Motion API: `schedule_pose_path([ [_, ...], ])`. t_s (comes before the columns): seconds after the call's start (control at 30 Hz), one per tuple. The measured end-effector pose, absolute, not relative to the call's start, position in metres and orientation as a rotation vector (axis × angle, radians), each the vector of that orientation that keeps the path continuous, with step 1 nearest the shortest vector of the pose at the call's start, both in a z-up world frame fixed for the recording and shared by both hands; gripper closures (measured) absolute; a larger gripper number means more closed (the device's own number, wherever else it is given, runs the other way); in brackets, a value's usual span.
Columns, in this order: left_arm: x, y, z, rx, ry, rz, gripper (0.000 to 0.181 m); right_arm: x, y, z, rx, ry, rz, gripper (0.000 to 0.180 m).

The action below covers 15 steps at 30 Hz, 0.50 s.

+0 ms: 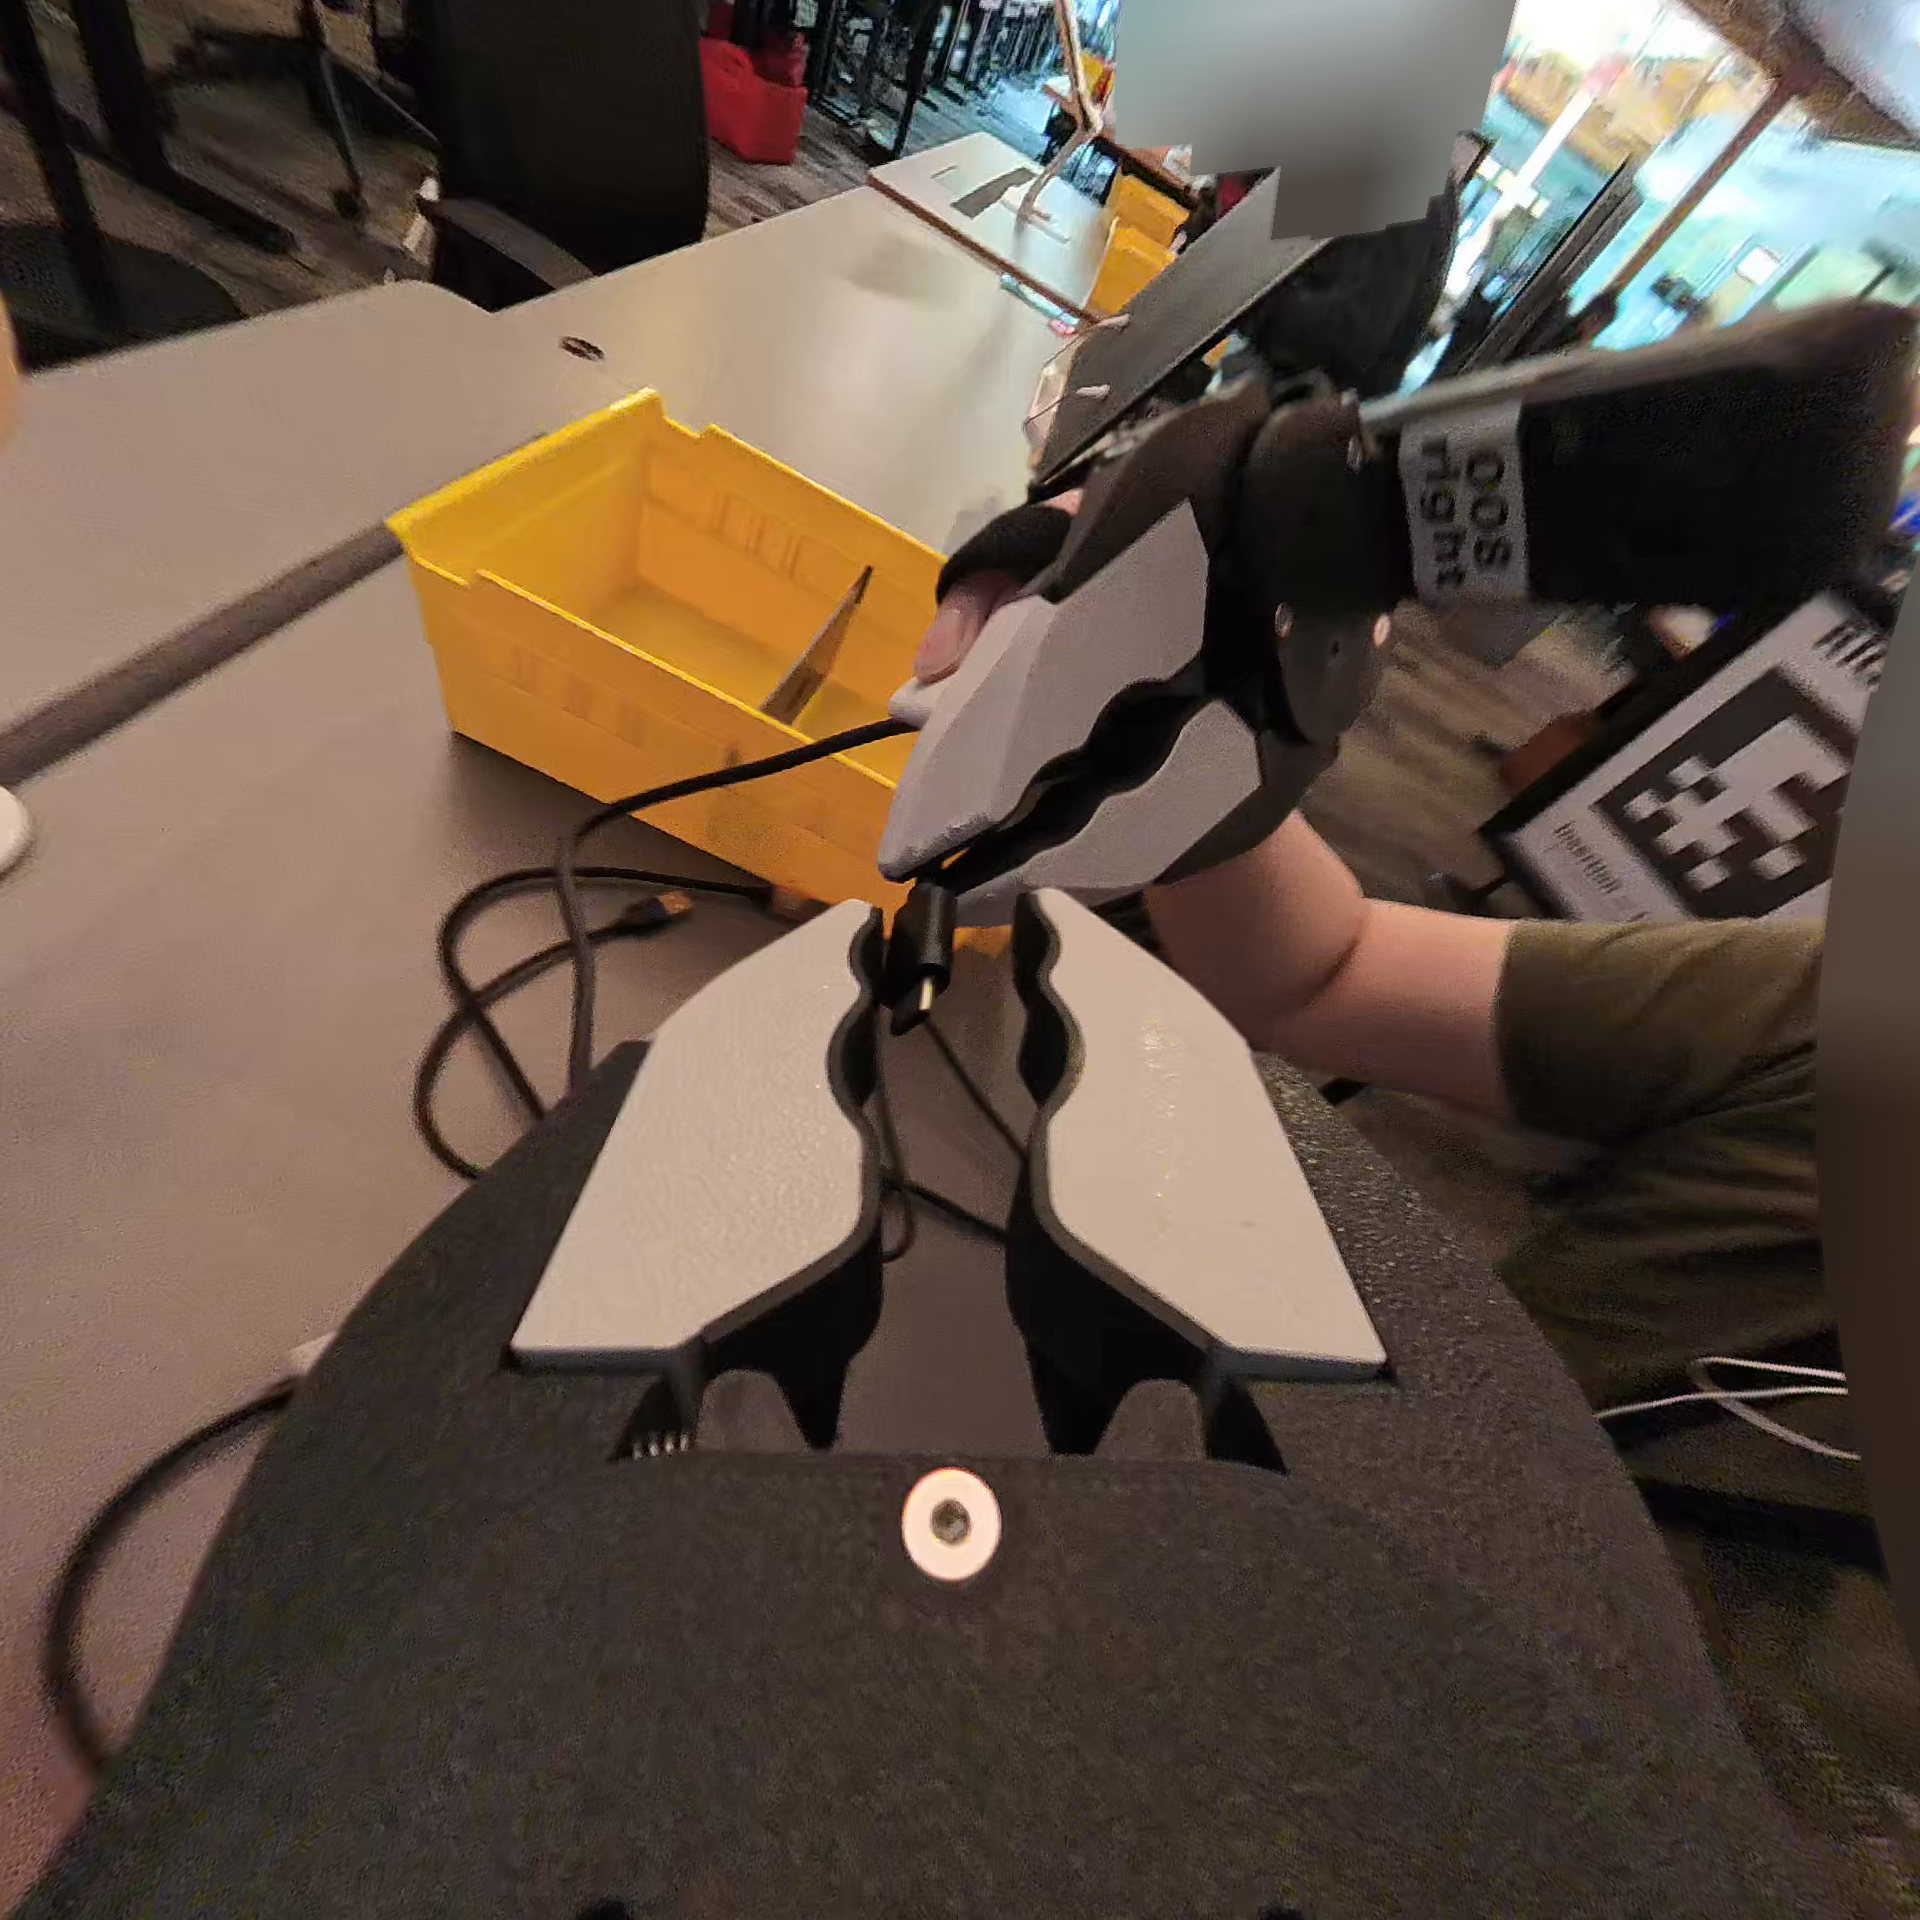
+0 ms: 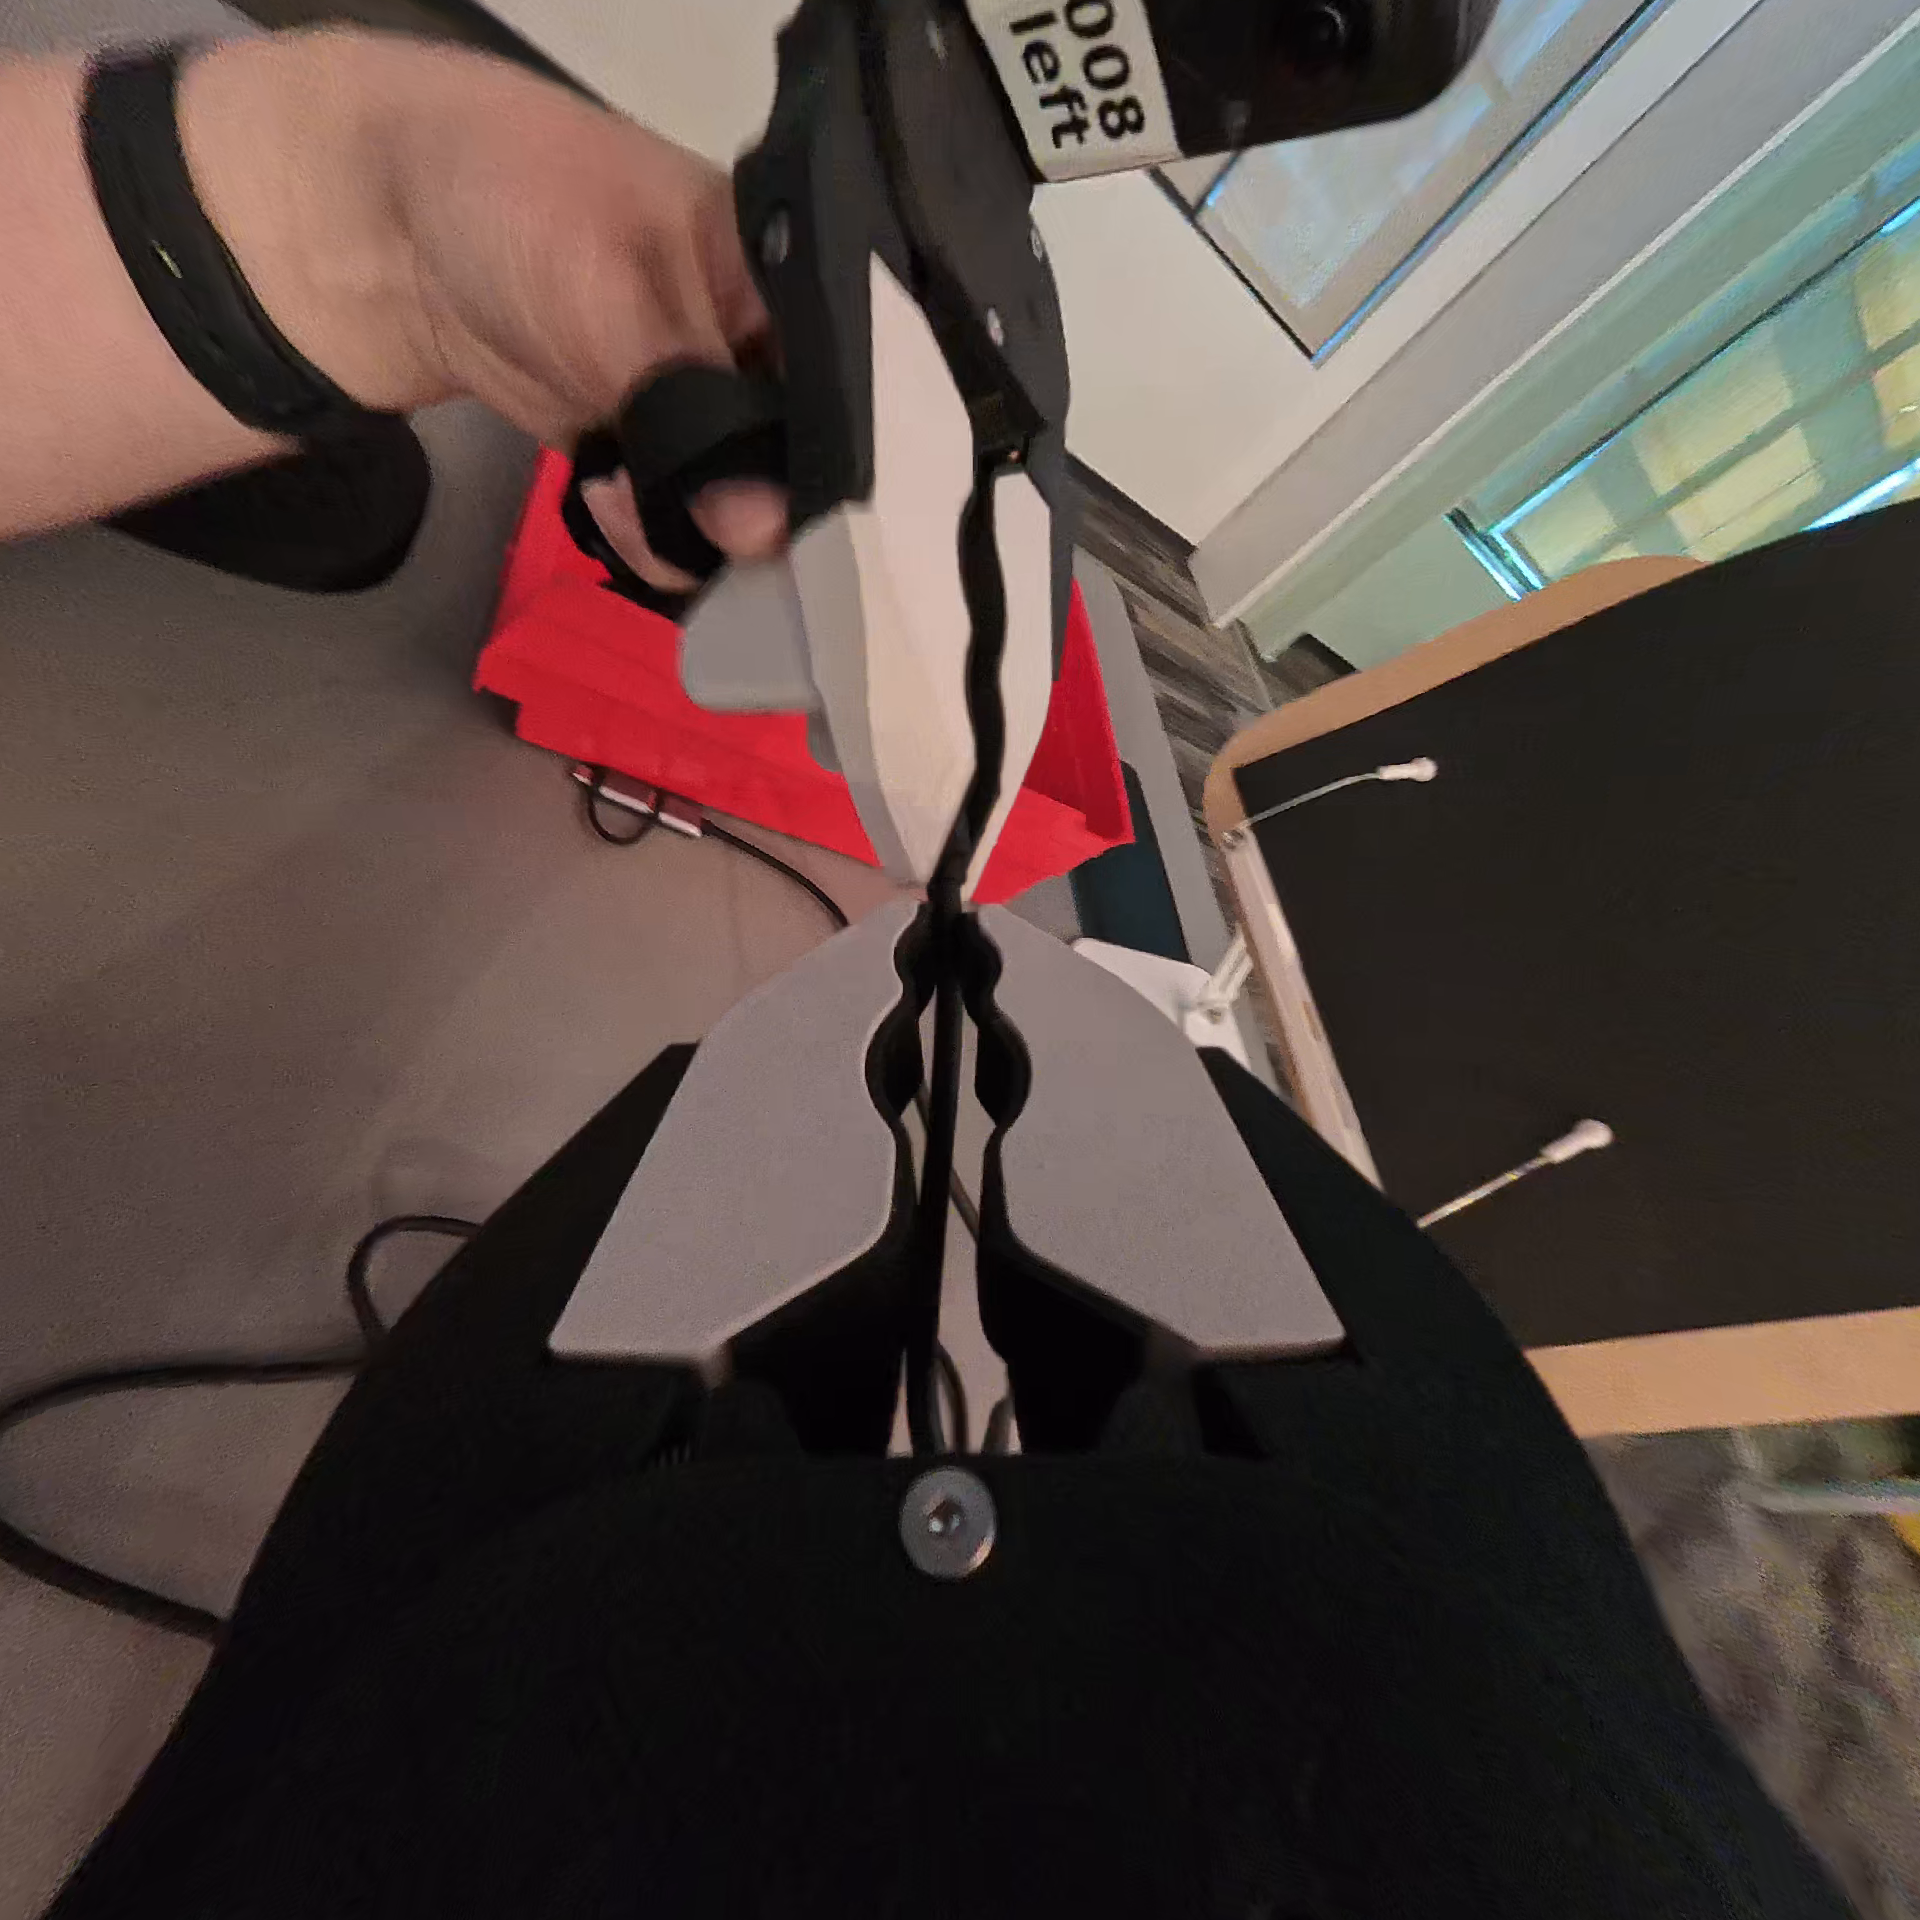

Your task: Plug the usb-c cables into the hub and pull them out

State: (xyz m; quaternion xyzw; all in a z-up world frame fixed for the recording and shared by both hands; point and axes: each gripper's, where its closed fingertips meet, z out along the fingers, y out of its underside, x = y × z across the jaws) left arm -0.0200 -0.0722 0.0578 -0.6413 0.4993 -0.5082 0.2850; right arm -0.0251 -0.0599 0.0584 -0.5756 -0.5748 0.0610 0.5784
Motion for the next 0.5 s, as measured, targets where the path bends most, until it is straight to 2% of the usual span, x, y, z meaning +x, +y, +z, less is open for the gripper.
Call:
schedule_pose_path([
  [0.03, -0.02, -0.071, 0.058, -1.686, 1.354, -1.3, 0.17, -0.025, -0.06, 0.059, -1.357, -1.333, 0.177, 0.174],
  [0.17, -0.02, -0.072, 0.059, -1.613, 1.402, -1.152, 0.172, -0.026, -0.061, 0.059, -1.378, -1.312, 0.273, 0.174],
  [0.33, -0.023, -0.073, 0.063, -1.607, 1.388, -1.211, 0.172, -0.028, -0.061, 0.062, -1.365, -1.275, 0.345, 0.173],
  [0.43, -0.029, -0.065, 0.067, -1.601, 1.341, -1.196, 0.173, -0.02, -0.052, 0.07, -1.393, -1.178, 0.373, 0.158],
  [0.5, -0.037, -0.056, 0.072, -1.586, 1.297, -1.159, 0.173, -0.017, -0.063, 0.092, -1.342, -1.108, 0.494, 0.158],
])
